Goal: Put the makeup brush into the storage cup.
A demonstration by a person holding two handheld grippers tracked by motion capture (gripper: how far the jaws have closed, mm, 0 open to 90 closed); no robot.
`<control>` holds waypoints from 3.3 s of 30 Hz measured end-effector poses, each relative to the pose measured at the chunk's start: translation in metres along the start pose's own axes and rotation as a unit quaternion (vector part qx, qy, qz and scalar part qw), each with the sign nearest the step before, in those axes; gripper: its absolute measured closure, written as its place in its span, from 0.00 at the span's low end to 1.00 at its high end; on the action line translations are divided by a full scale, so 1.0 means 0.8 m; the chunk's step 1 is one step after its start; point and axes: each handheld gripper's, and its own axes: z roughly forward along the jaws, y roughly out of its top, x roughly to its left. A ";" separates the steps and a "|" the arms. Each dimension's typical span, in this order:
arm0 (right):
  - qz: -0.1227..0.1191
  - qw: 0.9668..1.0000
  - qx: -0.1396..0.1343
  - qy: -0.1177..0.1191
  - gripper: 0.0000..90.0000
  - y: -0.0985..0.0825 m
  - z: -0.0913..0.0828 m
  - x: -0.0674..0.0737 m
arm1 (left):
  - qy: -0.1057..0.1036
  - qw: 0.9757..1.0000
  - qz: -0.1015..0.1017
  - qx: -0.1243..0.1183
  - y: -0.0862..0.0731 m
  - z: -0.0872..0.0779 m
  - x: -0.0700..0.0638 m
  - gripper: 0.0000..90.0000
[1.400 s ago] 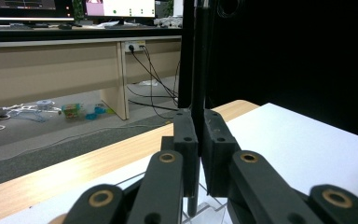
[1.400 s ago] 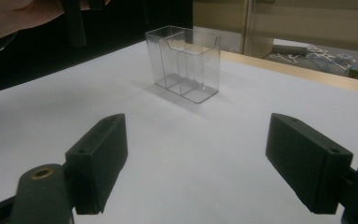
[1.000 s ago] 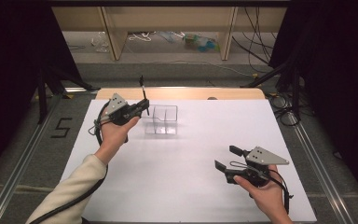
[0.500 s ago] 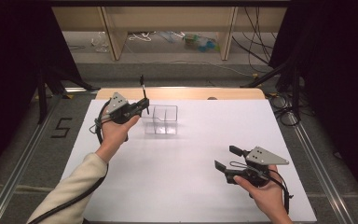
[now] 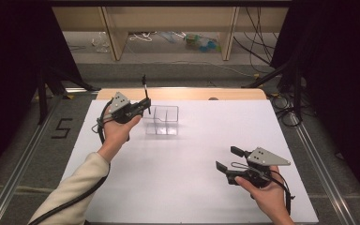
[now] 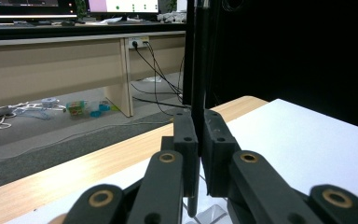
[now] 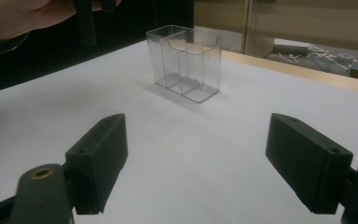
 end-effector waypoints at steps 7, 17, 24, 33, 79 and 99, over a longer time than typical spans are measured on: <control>0.000 1.000 0.000 0.000 0.24 0.000 0.000 0.000 | 0.003 1.000 0.001 0.006 -0.001 0.001 0.002 0.95; -0.002 1.000 0.008 -0.004 0.24 0.000 -0.001 0.000 | 0.003 1.000 0.001 0.004 -0.002 0.004 0.002 0.95; -0.002 1.000 0.008 -0.004 0.24 0.000 -0.001 0.000 | 0.006 1.000 -0.001 0.005 -0.004 0.007 0.004 0.95; -0.002 1.000 0.008 -0.003 0.24 0.000 -0.001 0.000 | 0.007 1.000 0.003 0.006 -0.006 0.010 0.007 0.95; -0.003 1.000 0.011 -0.004 0.24 0.000 -0.001 0.000 | 0.016 1.000 0.003 0.019 -0.023 0.018 0.016 0.95; 0.000 1.000 0.003 0.004 0.24 -0.001 0.002 0.000 | 0.018 1.000 0.001 0.026 -0.031 0.021 0.019 0.95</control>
